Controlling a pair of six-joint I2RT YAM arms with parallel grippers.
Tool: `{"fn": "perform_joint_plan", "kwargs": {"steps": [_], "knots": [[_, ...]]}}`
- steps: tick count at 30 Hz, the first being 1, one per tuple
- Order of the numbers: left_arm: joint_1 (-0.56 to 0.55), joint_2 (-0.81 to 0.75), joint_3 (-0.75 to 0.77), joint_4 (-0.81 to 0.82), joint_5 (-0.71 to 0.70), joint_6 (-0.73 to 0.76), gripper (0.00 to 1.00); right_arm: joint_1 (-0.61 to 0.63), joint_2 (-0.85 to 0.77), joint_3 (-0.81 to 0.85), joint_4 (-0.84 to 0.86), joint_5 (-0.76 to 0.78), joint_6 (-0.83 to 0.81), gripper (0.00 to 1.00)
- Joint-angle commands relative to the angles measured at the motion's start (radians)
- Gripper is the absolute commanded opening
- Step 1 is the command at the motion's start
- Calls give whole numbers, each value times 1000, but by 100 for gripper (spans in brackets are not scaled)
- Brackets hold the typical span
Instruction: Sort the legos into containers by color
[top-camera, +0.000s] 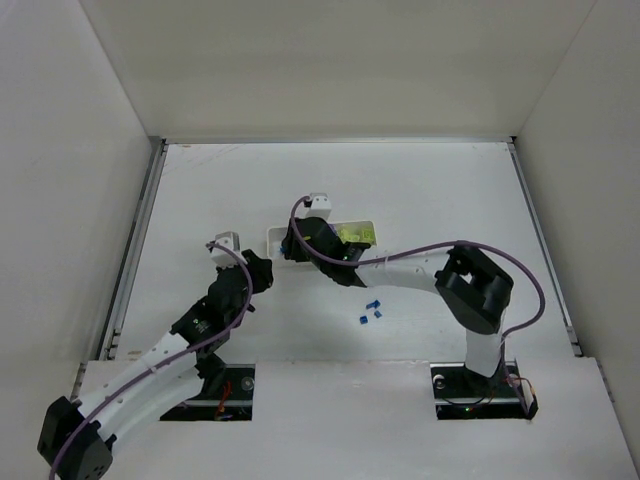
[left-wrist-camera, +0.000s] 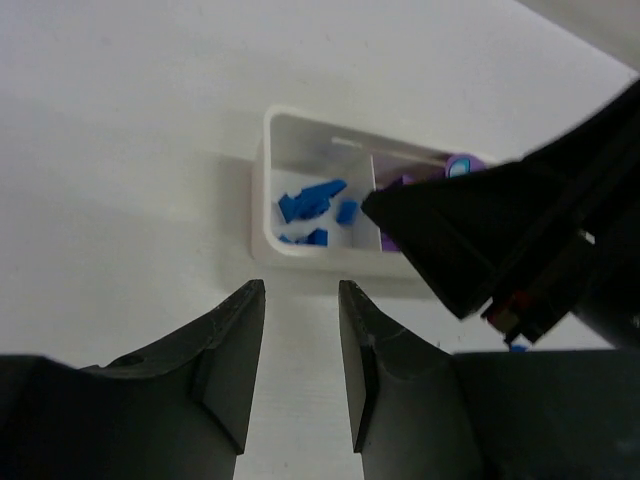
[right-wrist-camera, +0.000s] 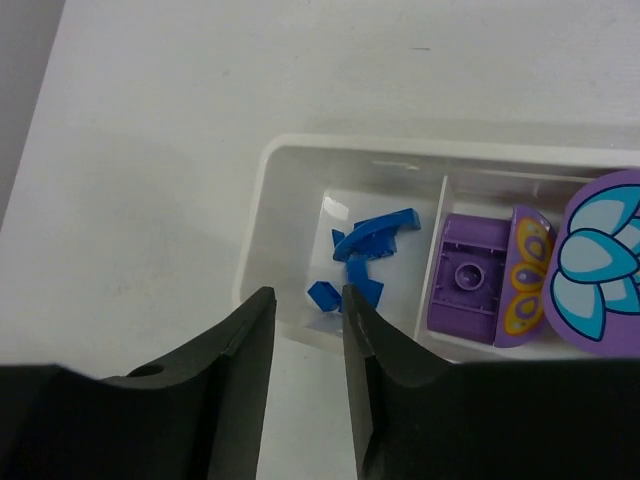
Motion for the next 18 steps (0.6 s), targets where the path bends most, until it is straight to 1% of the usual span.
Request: {"fn": "perform_joint_plan", "kwargs": {"steps": [1,2,4,7,8,9,12,14,18], "knots": [[-75,-29,-25,-58,7,-34,32,-8,-19,56,56,-14,-12,45],[-108,-25,-30,-48,1,-42,32,-9,-39,47,56,-11,-17,47],[-166,1,-34,-18,-8,-54,32,-19,-86,10,59,5,-20,48],[-289,95,-21,65,-14,-63,32,-36,-193,-108,77,29,-18,43],[-319,126,-14,94,-14,-60,33,-37,-233,-161,88,40,-14,40],[-371,180,-4,141,-17,-58,33,-39,-275,-215,97,52,-9,36],[-480,342,36,246,-23,-58,34,-40,-405,-388,94,104,17,27],[-548,457,73,301,-23,-61,34,-43,-486,-487,83,132,37,25],[-655,645,140,383,-46,-68,35,-45,-652,-643,24,156,86,27]]}}
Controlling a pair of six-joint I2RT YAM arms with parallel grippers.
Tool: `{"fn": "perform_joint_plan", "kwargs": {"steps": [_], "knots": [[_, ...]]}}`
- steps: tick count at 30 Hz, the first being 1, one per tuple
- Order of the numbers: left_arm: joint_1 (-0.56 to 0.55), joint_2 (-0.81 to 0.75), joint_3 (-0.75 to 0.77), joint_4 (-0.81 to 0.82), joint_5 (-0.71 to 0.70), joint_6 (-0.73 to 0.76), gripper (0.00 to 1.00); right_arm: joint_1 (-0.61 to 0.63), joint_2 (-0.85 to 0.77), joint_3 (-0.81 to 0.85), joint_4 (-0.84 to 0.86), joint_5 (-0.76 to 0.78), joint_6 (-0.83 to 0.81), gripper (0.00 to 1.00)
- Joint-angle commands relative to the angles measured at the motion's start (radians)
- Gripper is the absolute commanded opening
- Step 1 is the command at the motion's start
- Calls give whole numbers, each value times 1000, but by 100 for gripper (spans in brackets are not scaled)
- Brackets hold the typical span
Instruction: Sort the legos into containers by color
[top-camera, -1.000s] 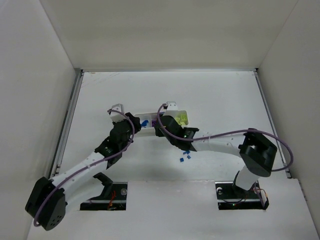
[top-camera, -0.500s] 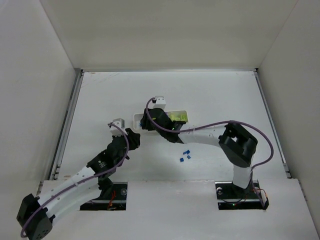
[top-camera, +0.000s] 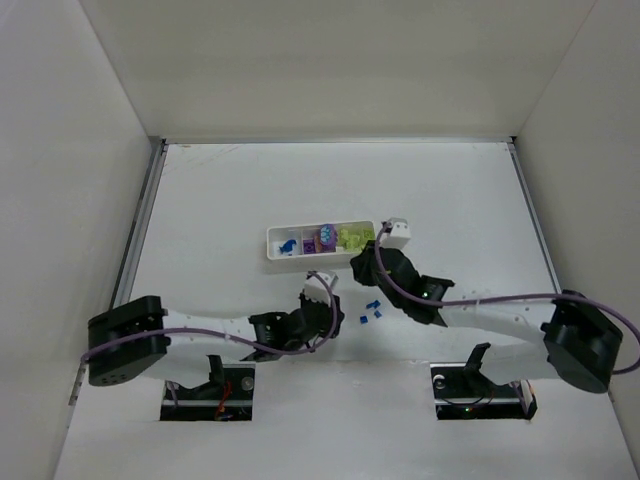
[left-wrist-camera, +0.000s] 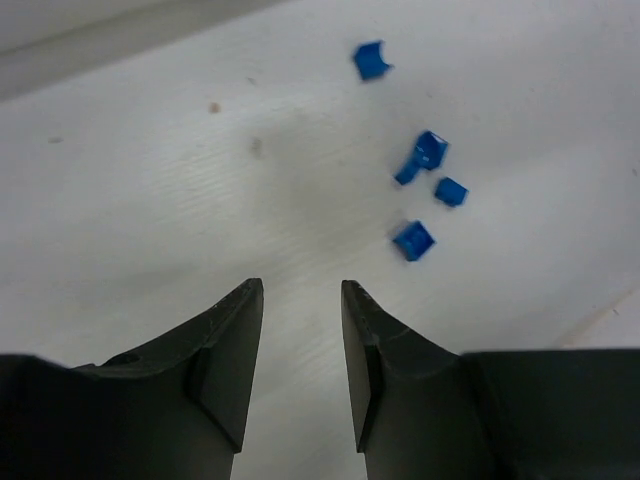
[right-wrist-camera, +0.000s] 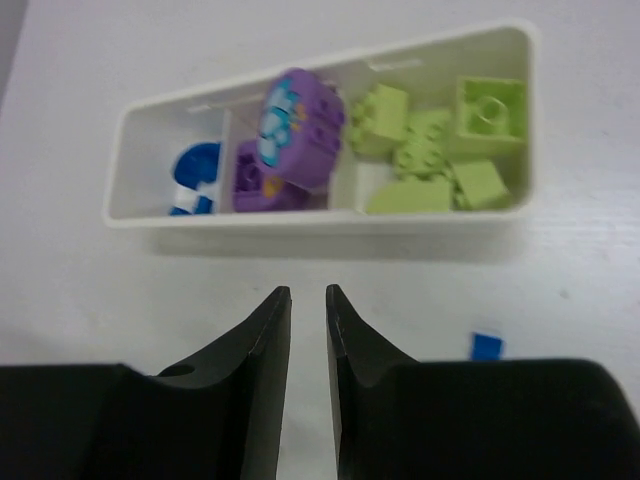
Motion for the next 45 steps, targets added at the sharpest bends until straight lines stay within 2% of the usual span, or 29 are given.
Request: {"fn": "perform_joint_plan", "kwargs": {"steps": [1,4,9,24,38,42,45], "knots": [[-74,100,86,143,-36,-12,35,-1,-118,-97,-37,56,60,28],[-120,180,125,160,-61,-24,36,-1,-200,-169,-91,82,101,33],[-157,277,183,167,-67,-32,37,-3,-268,-235,-169,116,161,34],[-166,478,298,80,-145,-90,31,0,-388,-305,-186,121,184,36],[-177,571,360,-11,-245,-101,22,5,-409,-324,-200,104,193,46],[-179,549,344,-15,-268,-93,15,8,-405,-318,-255,92,207,45],[-177,469,295,8,-280,-87,14,13,-380,-294,-338,70,216,40]]}}
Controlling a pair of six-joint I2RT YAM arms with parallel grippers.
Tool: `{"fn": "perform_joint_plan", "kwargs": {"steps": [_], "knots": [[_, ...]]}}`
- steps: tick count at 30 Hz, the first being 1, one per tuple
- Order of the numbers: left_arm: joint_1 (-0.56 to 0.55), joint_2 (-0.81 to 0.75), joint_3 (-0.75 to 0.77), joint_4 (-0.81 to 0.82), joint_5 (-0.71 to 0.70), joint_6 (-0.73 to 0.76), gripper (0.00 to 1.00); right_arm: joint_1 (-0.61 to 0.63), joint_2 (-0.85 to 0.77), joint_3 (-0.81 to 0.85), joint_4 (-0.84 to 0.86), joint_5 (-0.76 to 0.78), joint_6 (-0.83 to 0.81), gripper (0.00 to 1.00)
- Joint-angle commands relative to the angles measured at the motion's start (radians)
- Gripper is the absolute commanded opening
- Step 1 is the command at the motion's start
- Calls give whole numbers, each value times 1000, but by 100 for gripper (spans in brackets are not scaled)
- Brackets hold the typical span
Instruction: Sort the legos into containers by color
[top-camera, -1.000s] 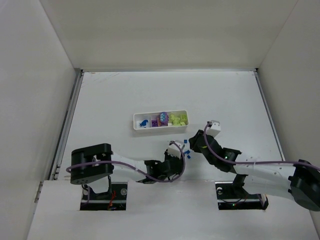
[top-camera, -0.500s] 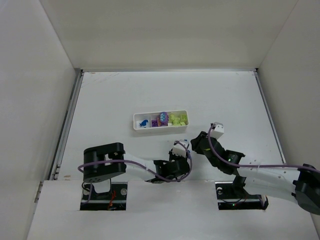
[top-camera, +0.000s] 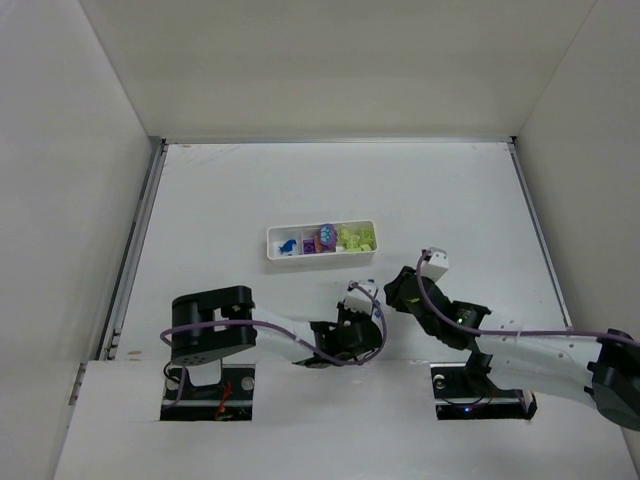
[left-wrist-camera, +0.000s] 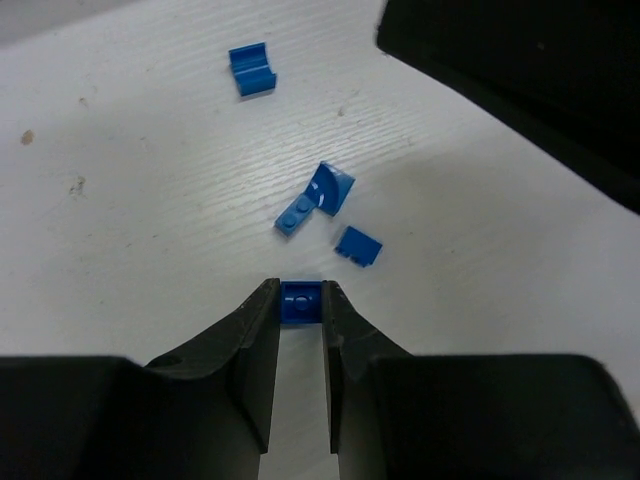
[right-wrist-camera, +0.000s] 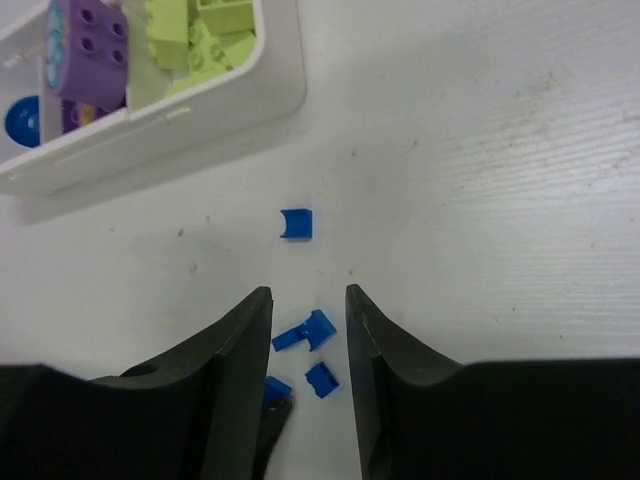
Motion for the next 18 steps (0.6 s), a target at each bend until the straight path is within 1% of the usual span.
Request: {"fn": "perform_joint_plan", "kwargs": {"steps": [1,2,4,6,10,14,18], "knots": [[4,-105,-62,-45,-40,-4,14,16,23,31,-110,-20,23,39],[14,-140,-82,-39,-37,1,14,22,36,42,-131,-22,23,36],[43,-209,-124,-29,-31,10,14,46,62,53,-130,-32,16,35],[73,-279,-162,-26,-17,10,14,74,98,66,-125,-48,5,36],[153,-437,-219,-40,32,19,14,120,162,91,-113,-64,-1,42],[257,-577,-263,-57,78,32,15,143,210,100,-95,-86,-9,42],[382,-672,-285,-97,151,39,15,143,233,102,-87,-92,-12,42]]}}
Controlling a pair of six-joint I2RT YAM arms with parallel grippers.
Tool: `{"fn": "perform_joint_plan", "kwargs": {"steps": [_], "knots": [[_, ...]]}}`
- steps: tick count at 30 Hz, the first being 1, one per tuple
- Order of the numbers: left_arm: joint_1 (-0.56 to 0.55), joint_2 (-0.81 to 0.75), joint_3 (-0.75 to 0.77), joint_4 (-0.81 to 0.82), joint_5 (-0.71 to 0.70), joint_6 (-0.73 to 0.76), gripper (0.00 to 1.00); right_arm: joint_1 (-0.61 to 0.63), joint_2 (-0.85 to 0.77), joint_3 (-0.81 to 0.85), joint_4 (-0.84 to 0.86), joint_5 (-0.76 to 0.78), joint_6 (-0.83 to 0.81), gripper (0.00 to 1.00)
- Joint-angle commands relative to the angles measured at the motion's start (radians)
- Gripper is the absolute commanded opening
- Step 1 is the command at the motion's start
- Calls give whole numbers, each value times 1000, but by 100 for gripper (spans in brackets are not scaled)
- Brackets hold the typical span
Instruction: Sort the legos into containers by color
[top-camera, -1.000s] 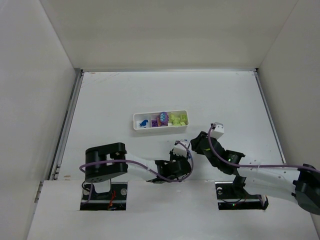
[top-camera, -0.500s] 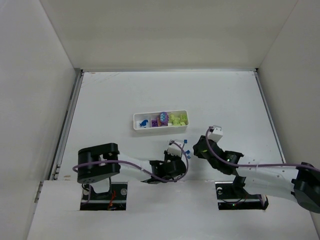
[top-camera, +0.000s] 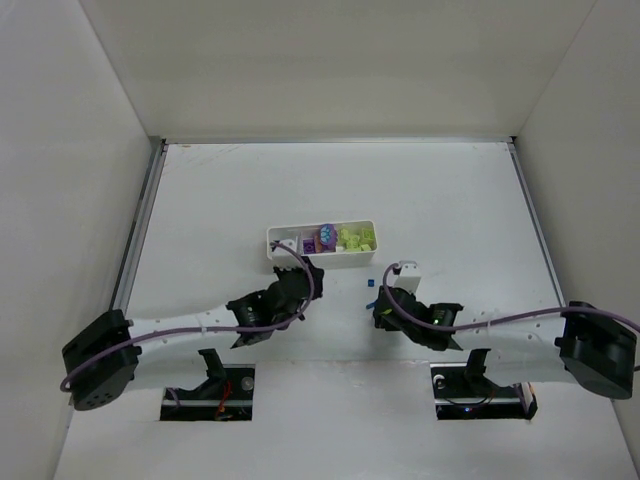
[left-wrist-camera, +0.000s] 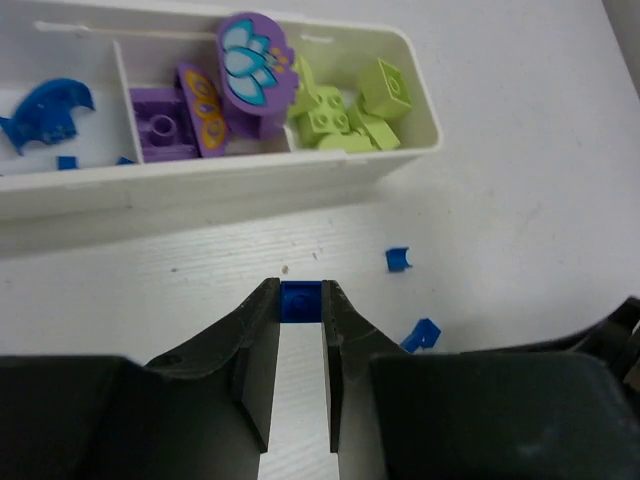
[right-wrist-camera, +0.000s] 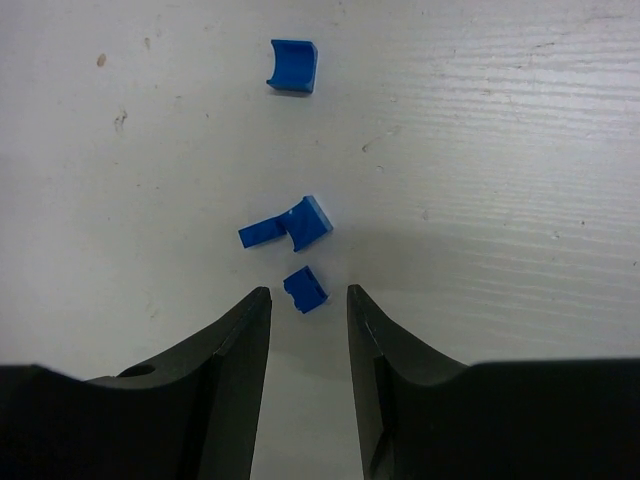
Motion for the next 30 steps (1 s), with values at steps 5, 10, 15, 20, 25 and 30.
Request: {"fn": "perform_joint_plan", "kwargs": {"steps": [5,10,15,20,25,30], "knots": [[190,-128,-35,-76,139,23,15,-1,33,42,25,-9,-16,41],[301,-165,-29,-99,184,38,16,3,78,68,20,-9,-34,38],[398,-132,4,-112,227,61,16,9,133,92,-6,9,-31,28],[419,-73,31,-97,215,92,17,35,170,129,-69,66,-14,19],[435,6,65,-66,195,124,17,61,180,152,-113,91,6,14],[442,101,105,-11,170,164,18,105,127,169,-124,97,7,14]]}}
